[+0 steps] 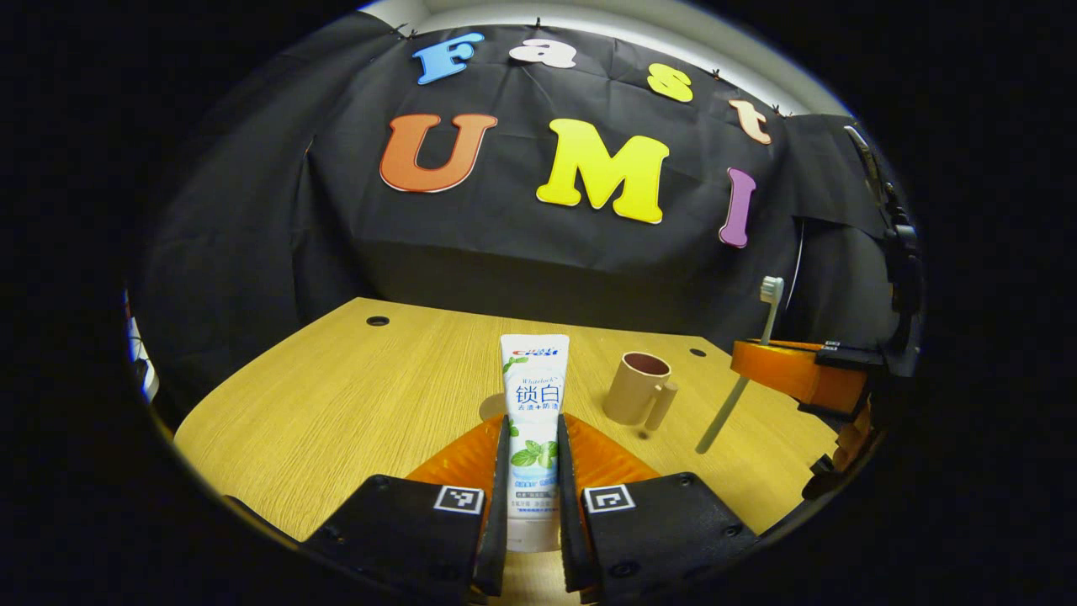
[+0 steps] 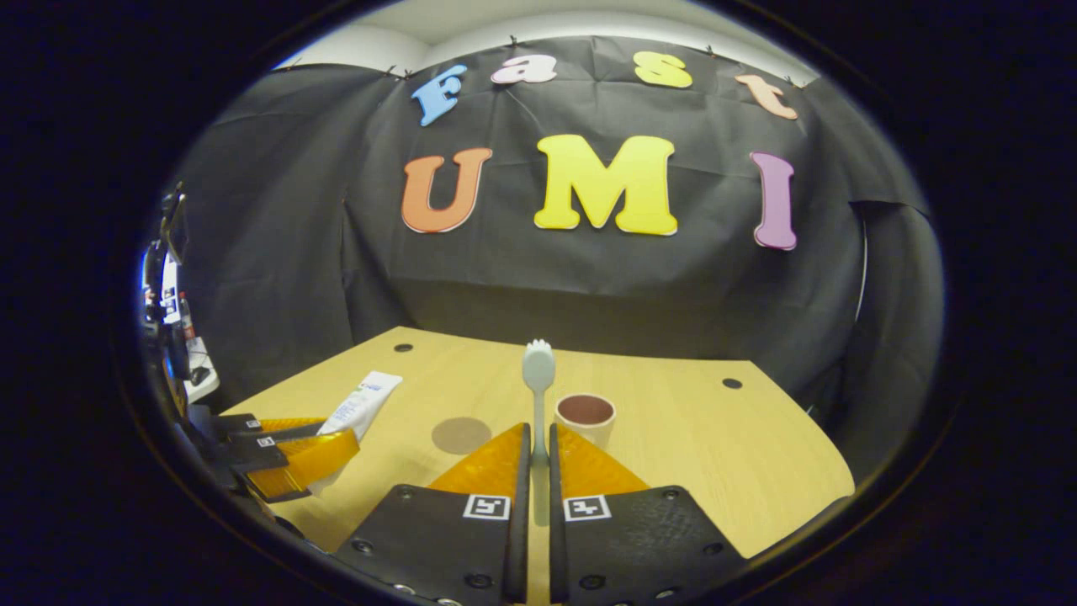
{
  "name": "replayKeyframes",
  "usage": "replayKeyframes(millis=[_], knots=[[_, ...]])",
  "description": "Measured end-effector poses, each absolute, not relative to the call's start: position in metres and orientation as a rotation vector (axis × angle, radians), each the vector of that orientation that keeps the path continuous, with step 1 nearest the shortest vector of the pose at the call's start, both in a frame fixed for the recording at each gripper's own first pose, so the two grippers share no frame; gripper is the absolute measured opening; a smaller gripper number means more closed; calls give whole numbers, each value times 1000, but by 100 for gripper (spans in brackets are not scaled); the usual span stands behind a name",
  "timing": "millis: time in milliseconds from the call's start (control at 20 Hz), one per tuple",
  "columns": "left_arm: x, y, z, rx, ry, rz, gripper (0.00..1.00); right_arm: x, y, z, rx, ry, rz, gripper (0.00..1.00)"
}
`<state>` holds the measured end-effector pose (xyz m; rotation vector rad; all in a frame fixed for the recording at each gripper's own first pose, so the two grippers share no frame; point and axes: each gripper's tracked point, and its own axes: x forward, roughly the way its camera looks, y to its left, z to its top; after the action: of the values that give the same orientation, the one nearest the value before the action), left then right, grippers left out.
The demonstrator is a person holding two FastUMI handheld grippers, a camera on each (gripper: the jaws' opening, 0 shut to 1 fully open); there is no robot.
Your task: Put the toothbrush and toothpaste on the desktop into the cup, then pick up the cup and place it on the coaster on the desktop.
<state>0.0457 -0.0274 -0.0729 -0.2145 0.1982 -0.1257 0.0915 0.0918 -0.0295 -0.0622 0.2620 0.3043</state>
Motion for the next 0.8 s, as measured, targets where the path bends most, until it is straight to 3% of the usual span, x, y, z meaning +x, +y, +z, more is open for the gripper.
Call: replayKeyframes(millis=[400,800], knots=[[78,-45,-76,-195,185,-150,29,186,86,10,-51,185,299,8],[105,-56,-77,-189,166,-140,29,270,84,-35,-33,268,278,8]])
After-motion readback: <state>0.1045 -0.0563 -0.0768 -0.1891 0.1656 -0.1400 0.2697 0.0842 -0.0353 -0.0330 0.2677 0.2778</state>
